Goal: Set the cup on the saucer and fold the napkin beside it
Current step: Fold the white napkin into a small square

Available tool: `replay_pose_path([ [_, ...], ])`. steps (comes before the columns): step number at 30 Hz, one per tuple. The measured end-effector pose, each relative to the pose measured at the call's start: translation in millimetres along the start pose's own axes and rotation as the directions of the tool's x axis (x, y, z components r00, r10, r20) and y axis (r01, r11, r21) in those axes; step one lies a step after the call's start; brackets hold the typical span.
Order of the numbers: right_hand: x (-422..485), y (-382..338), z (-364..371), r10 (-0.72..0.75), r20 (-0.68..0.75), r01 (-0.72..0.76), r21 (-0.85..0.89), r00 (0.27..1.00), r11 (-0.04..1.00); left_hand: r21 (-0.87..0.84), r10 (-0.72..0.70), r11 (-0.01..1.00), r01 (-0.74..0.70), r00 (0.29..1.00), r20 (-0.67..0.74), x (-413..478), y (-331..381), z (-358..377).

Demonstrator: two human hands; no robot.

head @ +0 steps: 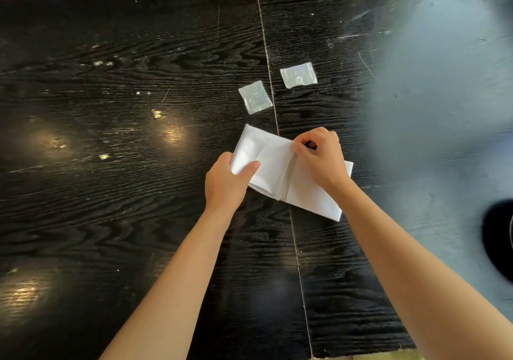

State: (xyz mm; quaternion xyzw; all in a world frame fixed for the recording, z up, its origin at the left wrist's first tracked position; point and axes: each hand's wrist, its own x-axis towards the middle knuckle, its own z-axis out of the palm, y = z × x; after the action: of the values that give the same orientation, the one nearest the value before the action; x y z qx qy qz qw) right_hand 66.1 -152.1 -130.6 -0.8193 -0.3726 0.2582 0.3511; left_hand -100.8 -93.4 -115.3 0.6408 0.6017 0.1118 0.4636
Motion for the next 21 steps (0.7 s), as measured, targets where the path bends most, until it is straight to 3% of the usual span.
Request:
replay_pose_path([
  [9, -5.8, 1.4, 2.5, -0.188, -0.01, 0.177, -0.291, 0.982, 0.94, -0.009, -0.008, 1.0, 0.009, 0.988, 0.153, -1.0, -0.6, -10.0],
  [12, -18.7, 4.9, 8.5, -0.287, 0.156, 0.326, -0.47, 0.945, 0.82, 0.013, -0.02, 1.0, 0.019, 0.99, 0.138, -0.6, 1.5, -9.2],
  [14, -25.0, 11.4, 15.9, -0.26, 0.258, 0.364, -0.57, 0.93, 0.736, 0.038, -0.028, 0.999, 0.023, 0.991, 0.131, -0.6, 2.6, -8.6],
  [16, -26.8, 16.6, 20.5, -0.249, 0.259, 0.359, -0.625, 0.933, 0.694, 0.064, -0.031, 0.998, 0.024, 0.992, 0.121, -1.3, 4.0, -7.8],
  [21, -26.4, 14.8, 22.4, -0.223, 0.253, 0.335, -0.631, 0.942, 0.7, 0.158, 0.062, 0.984, -0.076, 0.994, 0.095, -13.4, 12.5, -4.5],
])
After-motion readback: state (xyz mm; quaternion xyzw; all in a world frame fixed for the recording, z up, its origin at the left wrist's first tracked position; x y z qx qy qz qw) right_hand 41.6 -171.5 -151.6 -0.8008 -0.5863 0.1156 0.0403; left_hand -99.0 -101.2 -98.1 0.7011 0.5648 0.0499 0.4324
